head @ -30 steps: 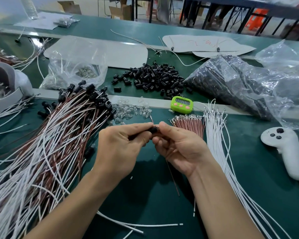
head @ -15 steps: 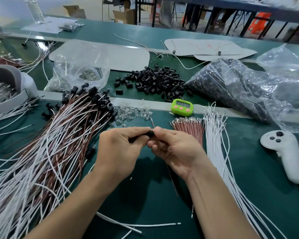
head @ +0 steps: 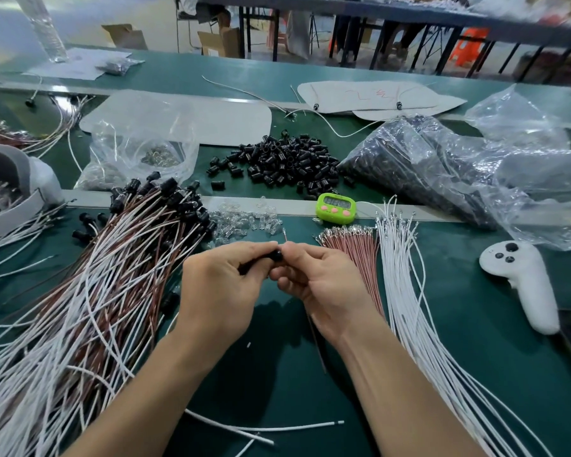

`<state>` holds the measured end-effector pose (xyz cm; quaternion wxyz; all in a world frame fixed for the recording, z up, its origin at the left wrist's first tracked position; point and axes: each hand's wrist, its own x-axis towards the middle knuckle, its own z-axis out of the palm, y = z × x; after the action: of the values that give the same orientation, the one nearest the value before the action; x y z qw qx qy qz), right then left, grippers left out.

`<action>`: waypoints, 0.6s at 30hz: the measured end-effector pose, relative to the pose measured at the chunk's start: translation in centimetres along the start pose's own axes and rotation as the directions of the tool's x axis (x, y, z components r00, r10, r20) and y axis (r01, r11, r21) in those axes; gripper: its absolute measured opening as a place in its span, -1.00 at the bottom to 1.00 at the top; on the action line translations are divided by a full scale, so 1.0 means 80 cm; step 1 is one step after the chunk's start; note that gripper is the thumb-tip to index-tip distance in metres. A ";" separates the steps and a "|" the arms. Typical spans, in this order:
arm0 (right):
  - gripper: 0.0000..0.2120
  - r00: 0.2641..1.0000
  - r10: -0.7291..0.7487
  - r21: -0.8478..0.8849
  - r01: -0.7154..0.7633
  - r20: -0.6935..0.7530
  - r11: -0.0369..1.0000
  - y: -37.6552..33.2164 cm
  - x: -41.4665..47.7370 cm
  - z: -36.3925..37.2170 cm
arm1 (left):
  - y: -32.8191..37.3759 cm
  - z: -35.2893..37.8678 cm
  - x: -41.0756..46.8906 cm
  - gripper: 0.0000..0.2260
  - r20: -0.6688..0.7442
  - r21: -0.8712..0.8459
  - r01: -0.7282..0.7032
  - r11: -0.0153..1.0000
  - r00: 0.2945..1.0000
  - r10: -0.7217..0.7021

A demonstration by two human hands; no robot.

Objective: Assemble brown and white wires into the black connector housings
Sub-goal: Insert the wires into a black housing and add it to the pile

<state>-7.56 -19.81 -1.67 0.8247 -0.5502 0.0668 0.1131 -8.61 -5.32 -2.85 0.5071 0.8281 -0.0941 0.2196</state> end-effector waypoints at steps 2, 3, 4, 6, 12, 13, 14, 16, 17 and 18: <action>-0.85 0.997 -0.082 -0.127 0.082 0.003 0.989 -0.002 -0.004 0.003 | 0.003 -0.002 0.001 -0.73 0.009 0.024 0.029 0.999 1.000 -0.030; -0.87 0.994 -0.111 -0.189 0.112 0.016 0.976 -0.002 -0.004 0.005 | 0.003 -0.002 0.002 -0.71 0.017 0.038 0.051 0.998 0.999 -0.051; -0.86 0.991 -0.134 -0.234 0.135 0.019 0.963 -0.004 -0.005 0.007 | 0.005 -0.002 0.004 -0.69 0.018 0.042 0.067 0.997 0.998 -0.068; -0.82 0.987 -0.156 -0.227 0.146 -0.028 0.963 -0.016 -0.005 0.013 | 0.010 -0.010 0.008 -0.69 0.005 0.006 0.108 0.994 0.994 -0.109; -0.77 0.958 -0.211 -0.152 0.183 -0.197 0.971 -0.073 -0.001 0.027 | 0.039 -0.032 0.034 -0.72 0.070 -0.033 0.154 0.987 0.986 -0.152; -0.81 0.950 -0.219 -0.117 0.197 -0.225 0.973 -0.082 -0.001 0.030 | 0.044 -0.039 0.038 -0.74 0.086 0.009 0.142 0.990 0.986 -0.142; -0.84 0.942 -0.217 -0.059 0.209 -0.257 0.976 -0.092 -0.002 0.032 | 0.049 -0.048 0.042 -0.77 0.094 0.049 0.132 0.990 0.986 -0.136; -0.84 0.929 -0.196 0.084 0.232 -0.313 0.969 -0.111 -0.001 0.034 | 0.058 -0.071 0.048 -0.76 0.093 0.086 0.132 0.988 0.986 -0.140; -0.84 0.926 -0.185 0.147 0.244 -0.329 0.959 -0.119 0.000 0.036 | 0.063 -0.084 0.049 -0.75 0.082 0.096 0.138 0.986 0.986 -0.146; -0.84 0.925 -0.174 0.203 0.252 -0.337 0.946 -0.126 0.002 0.039 | 0.067 -0.097 0.049 -0.77 0.060 0.130 0.132 0.983 0.988 -0.141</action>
<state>-4.86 -20.62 8.49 0.8719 -0.4599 0.1500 -0.0762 -9.23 -0.75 6.27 0.4641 0.8700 -0.0403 0.1613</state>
